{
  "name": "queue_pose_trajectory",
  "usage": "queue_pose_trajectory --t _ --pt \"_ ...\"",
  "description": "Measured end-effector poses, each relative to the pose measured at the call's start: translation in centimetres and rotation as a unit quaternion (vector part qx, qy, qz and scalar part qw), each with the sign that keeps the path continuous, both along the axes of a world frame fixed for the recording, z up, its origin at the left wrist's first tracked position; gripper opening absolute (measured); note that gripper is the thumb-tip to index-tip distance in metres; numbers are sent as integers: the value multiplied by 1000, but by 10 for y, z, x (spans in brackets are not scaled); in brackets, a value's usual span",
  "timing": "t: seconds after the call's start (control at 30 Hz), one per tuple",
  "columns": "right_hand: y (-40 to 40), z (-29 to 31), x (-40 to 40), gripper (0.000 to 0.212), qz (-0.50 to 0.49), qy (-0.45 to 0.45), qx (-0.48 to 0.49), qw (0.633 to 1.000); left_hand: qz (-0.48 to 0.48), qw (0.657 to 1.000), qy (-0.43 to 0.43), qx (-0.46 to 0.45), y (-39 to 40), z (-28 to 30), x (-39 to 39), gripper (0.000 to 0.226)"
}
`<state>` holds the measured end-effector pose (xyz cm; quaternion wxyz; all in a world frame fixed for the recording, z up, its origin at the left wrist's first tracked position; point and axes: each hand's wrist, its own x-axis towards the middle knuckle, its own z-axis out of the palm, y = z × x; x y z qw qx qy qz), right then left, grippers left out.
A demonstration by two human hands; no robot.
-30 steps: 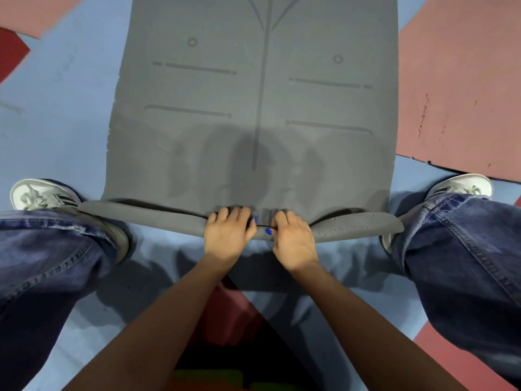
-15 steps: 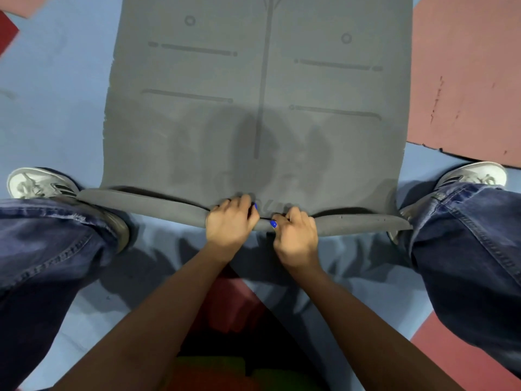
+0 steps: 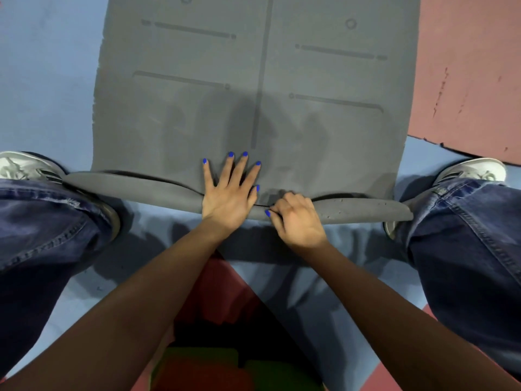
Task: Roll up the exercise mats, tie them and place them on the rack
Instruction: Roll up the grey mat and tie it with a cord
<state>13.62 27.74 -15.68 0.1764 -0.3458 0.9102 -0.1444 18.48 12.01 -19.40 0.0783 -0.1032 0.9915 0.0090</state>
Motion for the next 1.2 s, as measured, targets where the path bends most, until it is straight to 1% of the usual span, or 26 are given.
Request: queue_pose_trajectory --t 0.07,0.13,0.2,0.27,0.4,0.43,0.5,0.57,0.63,0.67,0.77,0.8,0.83,0.87,0.93,1.03,1.1,1.2 --pt "7 1 -1 31 33 1 10 999 6 996 -69 54 -5 8 -7 64" --pt "6 1 -3 28 26 -26 3 999 20 984 -137 112 -10 16 -12 79" --pt "0 4 -8 18 19 -78 17 997 15 975 -184 122 -12 22 -16 94" --pt "-4 9 -14 18 11 -108 44 993 7 972 -202 122 -12 25 -18 98" --pt "-2 16 -20 18 34 -93 63 993 4 967 -221 128 -12 26 -19 100" --pt "-3 19 -20 21 40 -83 81 992 2 965 -228 132 -13 27 -20 101" --pt "-5 23 -21 22 13 -63 127 990 4 958 -243 152 -15 28 -22 103" --pt "-10 26 -23 20 -10 -22 167 986 8 952 -253 174 -17 28 -23 110" --pt "-15 27 -22 22 3 38 185 982 3 951 -255 176 -19 29 -23 118" --pt "-17 27 -22 23 12 35 197 980 -1 951 -257 173 -20 29 -23 120" --pt "-17 28 -23 27 24 -2 198 980 3 952 -251 177 -18 28 -22 118" --pt "-15 30 -23 23 36 13 195 980 6 951 -251 179 -18 29 -22 116" --pt "-13 30 -21 17 37 52 173 983 9 952 -248 180 -18 29 -22 114" --pt "-9 29 -19 13 28 81 164 983 13 953 -243 180 -18 28 -22 112" --pt "5 23 -12 12 -21 111 149 982 16 954 -241 181 -17 28 -22 109" --pt "21 22 -2 37 -112 117 152 975 18 953 -240 182 -17 27 -22 107" --pt "24 19 -1 44 -141 92 147 975 16 954 -240 178 -17 27 -22 107" --pt "30 9 -1 46 -163 53 112 979 17 952 -245 183 -17 29 -23 106"
